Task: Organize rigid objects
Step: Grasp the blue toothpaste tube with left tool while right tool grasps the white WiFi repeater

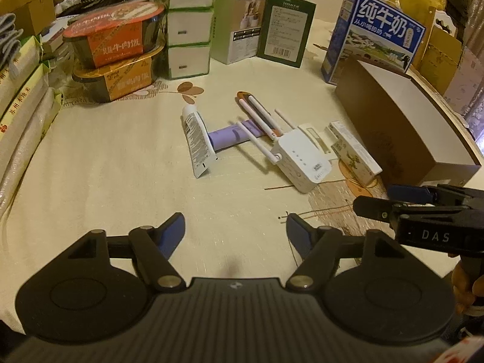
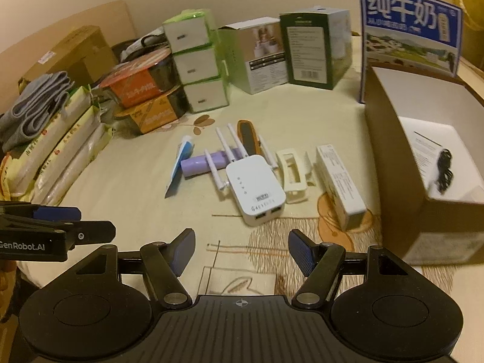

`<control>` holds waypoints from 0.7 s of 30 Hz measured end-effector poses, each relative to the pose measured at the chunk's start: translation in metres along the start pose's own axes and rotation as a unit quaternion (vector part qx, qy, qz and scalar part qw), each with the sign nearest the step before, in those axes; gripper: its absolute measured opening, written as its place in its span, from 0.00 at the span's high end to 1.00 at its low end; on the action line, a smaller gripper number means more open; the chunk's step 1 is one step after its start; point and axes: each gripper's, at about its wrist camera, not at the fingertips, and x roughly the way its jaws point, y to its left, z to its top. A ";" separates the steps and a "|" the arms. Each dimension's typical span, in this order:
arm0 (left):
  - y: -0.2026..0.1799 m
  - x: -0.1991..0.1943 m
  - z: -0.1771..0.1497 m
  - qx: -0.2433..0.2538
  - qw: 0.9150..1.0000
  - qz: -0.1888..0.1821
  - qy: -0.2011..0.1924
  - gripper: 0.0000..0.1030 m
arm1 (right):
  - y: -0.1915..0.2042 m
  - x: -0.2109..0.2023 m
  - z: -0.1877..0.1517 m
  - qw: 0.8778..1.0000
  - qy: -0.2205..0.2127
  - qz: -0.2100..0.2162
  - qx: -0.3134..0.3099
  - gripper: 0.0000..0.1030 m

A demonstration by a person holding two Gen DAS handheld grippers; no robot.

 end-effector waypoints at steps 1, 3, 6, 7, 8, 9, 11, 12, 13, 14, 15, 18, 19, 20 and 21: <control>0.001 0.004 0.001 0.000 1.000 0.000 0.001 0.33 | -0.001 0.005 0.002 1.000 0.000 0.003 -0.003 0.36; 0.001 0.012 0.004 0.003 1.000 0.003 0.000 0.35 | -0.003 0.014 0.007 1.000 0.000 0.004 -0.010 0.36; 0.003 0.025 0.008 0.006 1.000 0.005 -0.003 0.38 | -0.005 0.031 0.014 1.000 0.000 0.006 -0.023 0.36; 0.004 0.029 0.009 0.006 1.000 0.007 -0.003 0.38 | -0.006 0.036 0.016 1.000 0.000 0.008 -0.027 0.36; 0.004 0.034 0.010 0.008 1.000 0.009 -0.004 0.38 | -0.007 0.042 0.017 1.000 0.001 0.008 -0.030 0.36; 0.005 0.040 0.011 0.010 1.000 0.011 -0.006 0.39 | -0.008 0.048 0.019 0.999 0.003 0.008 -0.034 0.36; 0.008 0.050 0.013 0.014 1.000 0.014 -0.010 0.42 | -0.009 0.060 0.022 0.999 0.004 0.005 -0.044 0.36; 0.009 0.055 0.015 0.015 1.000 0.015 -0.013 0.43 | -0.009 0.066 0.023 0.999 0.005 0.002 -0.051 0.36; 0.009 0.060 0.016 0.017 1.000 0.016 -0.015 0.44 | -0.009 0.070 0.024 0.998 0.005 0.001 -0.057 0.36; 0.010 0.065 0.018 0.018 1.000 0.018 -0.017 0.45 | -0.009 0.075 0.025 0.998 0.004 -0.001 -0.063 0.36; 0.010 0.071 0.020 0.022 0.999 0.021 -0.020 0.47 | -0.010 0.079 0.026 0.998 0.005 -0.002 -0.067 0.36; 0.011 0.087 0.025 0.036 0.999 0.030 -0.020 0.50 | -0.012 0.091 0.029 0.997 0.007 -0.002 -0.076 0.36; 0.010 0.091 0.027 0.040 0.998 0.033 -0.022 0.50 | -0.012 0.094 0.030 0.997 0.007 -0.001 -0.079 0.36; 0.010 0.096 0.028 0.044 0.998 0.034 -0.026 0.50 | -0.013 0.097 0.031 0.997 0.006 0.001 -0.081 0.36; 0.010 0.100 0.030 0.050 0.998 0.037 -0.029 0.51 | -0.014 0.101 0.032 0.996 0.005 0.001 -0.084 0.36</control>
